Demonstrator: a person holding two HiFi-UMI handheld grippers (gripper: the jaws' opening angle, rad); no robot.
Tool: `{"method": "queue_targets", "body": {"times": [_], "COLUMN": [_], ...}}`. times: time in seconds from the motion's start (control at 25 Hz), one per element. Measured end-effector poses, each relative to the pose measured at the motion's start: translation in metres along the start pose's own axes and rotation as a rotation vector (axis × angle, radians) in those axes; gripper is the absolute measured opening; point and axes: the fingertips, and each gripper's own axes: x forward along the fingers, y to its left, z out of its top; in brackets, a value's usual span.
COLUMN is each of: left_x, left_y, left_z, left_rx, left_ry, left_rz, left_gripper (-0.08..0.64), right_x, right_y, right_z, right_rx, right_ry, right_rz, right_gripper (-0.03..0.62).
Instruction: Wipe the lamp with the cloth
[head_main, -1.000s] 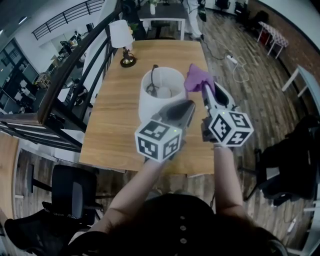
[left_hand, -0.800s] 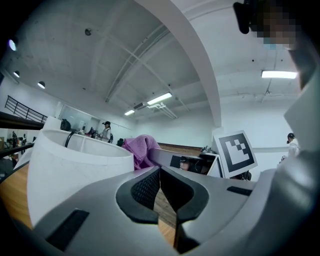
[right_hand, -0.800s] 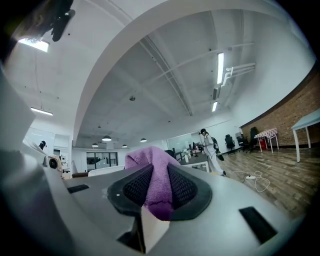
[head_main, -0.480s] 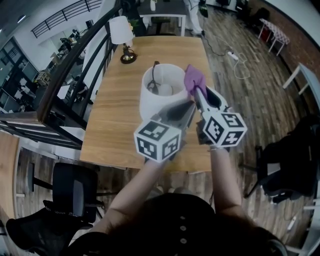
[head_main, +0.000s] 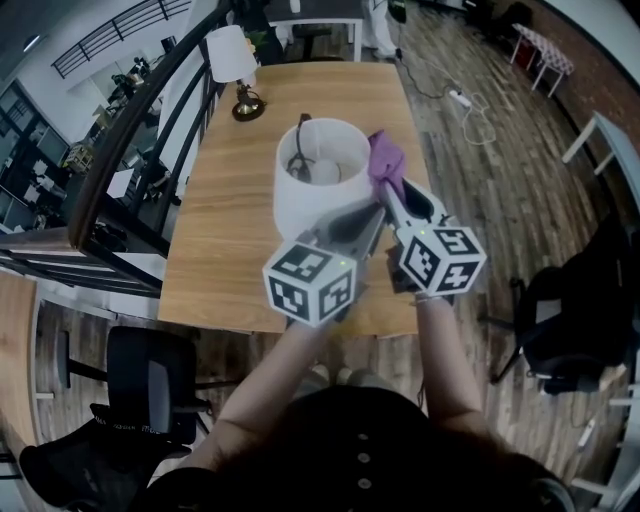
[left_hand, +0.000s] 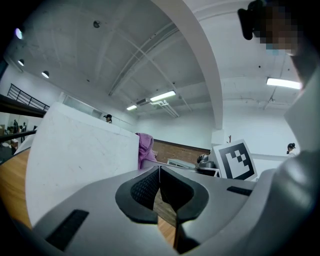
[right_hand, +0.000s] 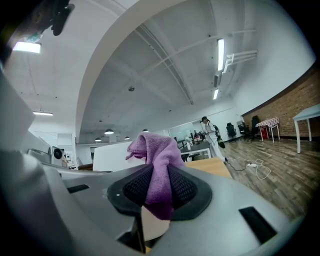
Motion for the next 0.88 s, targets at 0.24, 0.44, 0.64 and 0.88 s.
{"method": "queue_targets", "body": {"times": [0.24, 0.44, 0.64, 0.88], "left_x": [-0.002, -0.004, -0.007, -0.008], "left_y": [0.001, 0.003, 0.005, 0.007], "left_z": [-0.013, -0.027, -0.037, -0.045], "left_rx": [-0.022, -0.040, -0.058, -0.069], "left_ry": [0.030, 0.057, 0.078, 0.090], "left_rz": [-0.003, -0.003, 0.002, 0.004], "left_gripper": [0.011, 0.011, 0.011, 0.011], "right_x": [-0.003, -0.006, -0.009, -0.010], "right_y": [-0.004, -0.009, -0.013, -0.019], "right_z": [-0.017, -0.036, -0.054, -0.069], "right_rx": [0.032, 0.054, 0.073, 0.098], "right_ry": [0.028, 0.056, 0.094, 0.120], "right_rz": [-0.014, -0.027, -0.044, -0.052], "right_gripper": [0.078, 0.078, 0.078, 0.078]}}
